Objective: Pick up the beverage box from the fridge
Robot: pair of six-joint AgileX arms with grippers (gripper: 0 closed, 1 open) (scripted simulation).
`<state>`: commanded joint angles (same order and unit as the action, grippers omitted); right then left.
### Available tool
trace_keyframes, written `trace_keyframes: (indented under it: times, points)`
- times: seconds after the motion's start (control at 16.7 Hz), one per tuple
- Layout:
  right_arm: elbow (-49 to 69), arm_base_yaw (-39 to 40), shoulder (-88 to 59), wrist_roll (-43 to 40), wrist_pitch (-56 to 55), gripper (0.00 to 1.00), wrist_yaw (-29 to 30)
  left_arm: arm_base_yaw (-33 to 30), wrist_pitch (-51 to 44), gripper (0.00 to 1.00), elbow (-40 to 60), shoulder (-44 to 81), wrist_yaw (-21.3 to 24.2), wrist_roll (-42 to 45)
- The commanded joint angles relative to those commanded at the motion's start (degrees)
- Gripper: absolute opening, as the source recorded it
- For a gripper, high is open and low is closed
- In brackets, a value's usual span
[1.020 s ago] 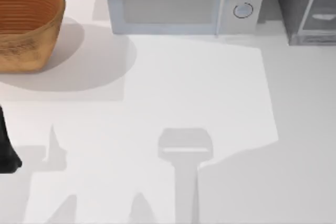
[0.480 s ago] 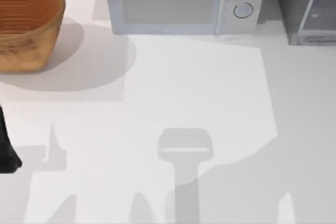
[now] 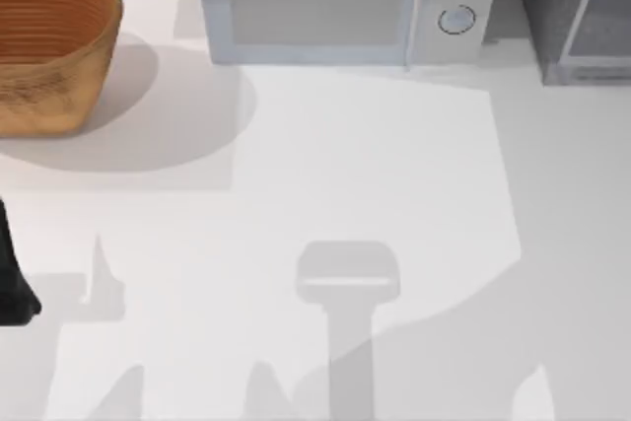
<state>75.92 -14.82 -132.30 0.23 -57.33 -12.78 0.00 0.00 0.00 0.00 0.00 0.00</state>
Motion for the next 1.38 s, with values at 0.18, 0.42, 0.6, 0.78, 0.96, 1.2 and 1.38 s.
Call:
trace_keyframes:
  times: [0.18, 0.42, 0.6, 0.78, 0.96, 1.2, 1.38]
  points:
    - [-7.53, -0.92, 3.83, 0.06, -3.62, 0.0, -0.95, 0.0, 0.0, 1.0, 0.0, 0.0, 0.0, 0.0]
    - [-20.51, -2.48, 9.67, 0.15, -9.18, 0.0, -2.4, 0.0, 0.0, 1.0, 0.0, 0.0, 0.0, 0.0]
    - [-25.08, -3.22, 12.34, 0.15, -11.99, 0.0, -3.14, 0.0, 0.0, 1.0, 0.0, 0.0, 0.0, 0.0]
    - [-25.38, -3.27, 12.54, 0.15, -12.22, 0.0, -3.2, 0.0, 0.0, 1.0, 0.0, 0.0, 0.0, 0.0]
    - [-25.42, -2.84, 12.67, 0.24, -11.74, 0.0, -3.09, 0.0, 0.0, 1.0, 0.0, 0.0, 0.0, 0.0]
    - [-28.54, -1.53, 20.03, 0.2, -7.31, 0.0, -2.03, 0.0, 0.0, 1.0, 0.0, 0.0, 0.0, 0.0]
    - [-33.22, 0.11, 31.36, 0.19, -0.83, 0.0, -0.42, 0.0, 0.0, 1.0, 0.0, 0.0, 0.0, 0.0]
